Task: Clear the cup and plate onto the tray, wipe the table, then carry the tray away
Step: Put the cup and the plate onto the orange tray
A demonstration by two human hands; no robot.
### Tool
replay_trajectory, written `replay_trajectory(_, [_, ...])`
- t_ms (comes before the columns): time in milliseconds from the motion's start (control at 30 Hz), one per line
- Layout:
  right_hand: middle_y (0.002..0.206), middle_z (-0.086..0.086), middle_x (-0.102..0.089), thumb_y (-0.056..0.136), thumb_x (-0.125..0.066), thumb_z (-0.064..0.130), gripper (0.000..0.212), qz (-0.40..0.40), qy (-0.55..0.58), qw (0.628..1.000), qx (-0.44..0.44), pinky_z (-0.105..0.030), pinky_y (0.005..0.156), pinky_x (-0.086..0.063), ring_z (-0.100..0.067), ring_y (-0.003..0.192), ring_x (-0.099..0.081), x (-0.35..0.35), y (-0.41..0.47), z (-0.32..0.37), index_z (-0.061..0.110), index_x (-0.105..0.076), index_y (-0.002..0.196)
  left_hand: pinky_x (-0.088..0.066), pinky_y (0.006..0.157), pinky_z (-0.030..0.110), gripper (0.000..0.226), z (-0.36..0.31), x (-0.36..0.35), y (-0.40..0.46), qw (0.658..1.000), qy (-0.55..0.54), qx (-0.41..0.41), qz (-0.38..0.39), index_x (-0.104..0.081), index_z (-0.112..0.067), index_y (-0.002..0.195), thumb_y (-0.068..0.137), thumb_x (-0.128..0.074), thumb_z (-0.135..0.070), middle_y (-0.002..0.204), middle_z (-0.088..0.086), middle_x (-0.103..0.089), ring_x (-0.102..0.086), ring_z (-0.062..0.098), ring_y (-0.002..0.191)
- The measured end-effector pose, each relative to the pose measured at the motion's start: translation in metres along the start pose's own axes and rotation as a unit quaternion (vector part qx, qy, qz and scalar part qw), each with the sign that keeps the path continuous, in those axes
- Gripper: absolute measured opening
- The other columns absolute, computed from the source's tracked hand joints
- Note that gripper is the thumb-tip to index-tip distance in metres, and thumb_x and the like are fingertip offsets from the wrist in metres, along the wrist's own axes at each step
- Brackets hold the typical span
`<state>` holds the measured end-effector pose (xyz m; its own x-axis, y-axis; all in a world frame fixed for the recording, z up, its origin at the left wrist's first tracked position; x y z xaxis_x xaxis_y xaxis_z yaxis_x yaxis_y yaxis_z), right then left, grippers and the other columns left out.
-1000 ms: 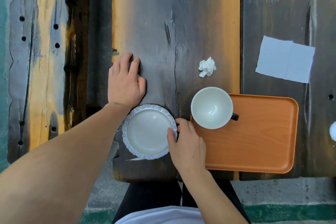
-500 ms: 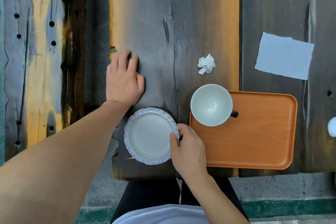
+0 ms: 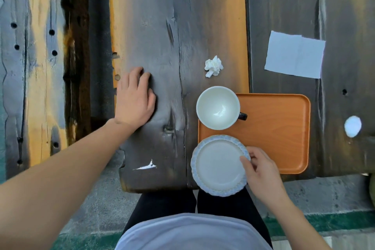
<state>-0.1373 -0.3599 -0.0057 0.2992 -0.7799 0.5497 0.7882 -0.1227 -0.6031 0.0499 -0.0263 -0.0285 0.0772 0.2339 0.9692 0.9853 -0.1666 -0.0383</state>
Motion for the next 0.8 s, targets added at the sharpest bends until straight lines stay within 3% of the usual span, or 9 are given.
replay_trajectory(167, [0.109, 0.018, -0.060, 0.102, -0.050, 0.027, 0.024, 0.006, 0.005, 1.000, -0.001, -0.044, 0.081, -0.057, -0.006, 0.095, -0.064, 0.013, 0.009, -0.011, 0.052, -0.049, 0.105, -0.036, 0.115, 0.055, 0.049, -0.038, -0.014, -0.052, 0.999, -0.032, 0.024, 0.011, -0.053, 0.004, 0.137, 0.098, -0.045, -0.023, 0.144, 0.027, -0.050, -0.044, 0.046, 0.135])
replay_trajectory(300, [0.107, 0.016, -0.061, 0.103, -0.048, 0.028, 0.023, 0.012, 0.008, 1.000, 0.006, -0.044, 0.081, -0.057, -0.007, 0.092, -0.064, 0.015, 0.018, -0.011, 0.051, -0.049, 0.103, -0.022, 0.124, 0.050, 0.053, -0.046, -0.030, -0.071, 0.999, -0.003, 0.047, 0.019, -0.046, -0.003, 0.144, 0.098, -0.040, -0.029, 0.157, 0.023, -0.040, -0.030, 0.039, 0.148])
replay_trajectory(467, [0.107, 0.012, -0.060, 0.103, -0.047, 0.026, 0.014, 0.010, 0.000, 1.000, 0.024, -0.042, 0.079, -0.056, -0.008, 0.090, -0.064, 0.019, 0.030, -0.009, 0.034, -0.056, 0.110, -0.002, 0.127, 0.037, 0.056, -0.042, -0.036, -0.070, 0.998, 0.022, 0.057, 0.020, -0.042, -0.006, 0.146, 0.096, -0.040, -0.031, 0.160, 0.020, -0.033, -0.023, 0.036, 0.151])
replay_trajectory(633, [0.106, 0.012, -0.059, 0.103, -0.048, 0.027, 0.014, 0.015, -0.028, 0.999, 0.034, -0.037, 0.076, -0.055, -0.005, 0.089, -0.061, 0.022, 0.036, -0.009, 0.027, -0.057, 0.114, -0.003, 0.127, 0.038, 0.057, -0.043, -0.035, -0.069, 0.997, 0.029, 0.063, 0.017, -0.042, -0.006, 0.146, 0.094, -0.039, -0.032, 0.160, 0.020, -0.033, -0.023, 0.037, 0.151])
replay_trajectory(800, [0.083, 0.017, -0.057, 0.100, -0.053, 0.029, 0.011, 0.020, -0.065, 0.996, 0.052, -0.022, 0.054, -0.042, -0.004, 0.074, -0.057, 0.025, 0.039, -0.007, 0.040, -0.051, 0.104, -0.012, 0.125, 0.047, 0.059, -0.044, -0.036, -0.069, 0.997, 0.034, 0.070, 0.027, -0.043, -0.005, 0.145, 0.093, -0.039, -0.033, 0.161, 0.021, -0.033, -0.024, 0.039, 0.151])
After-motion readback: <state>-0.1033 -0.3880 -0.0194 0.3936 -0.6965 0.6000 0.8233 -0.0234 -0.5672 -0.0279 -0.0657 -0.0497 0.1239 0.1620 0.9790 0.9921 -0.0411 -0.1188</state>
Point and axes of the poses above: each hand's wrist, its own y-axis towards the middle knuckle, its own x-axis out of the back of the hand, z = x × y, the point moved 8 cm from there along y, towards the middle knuckle
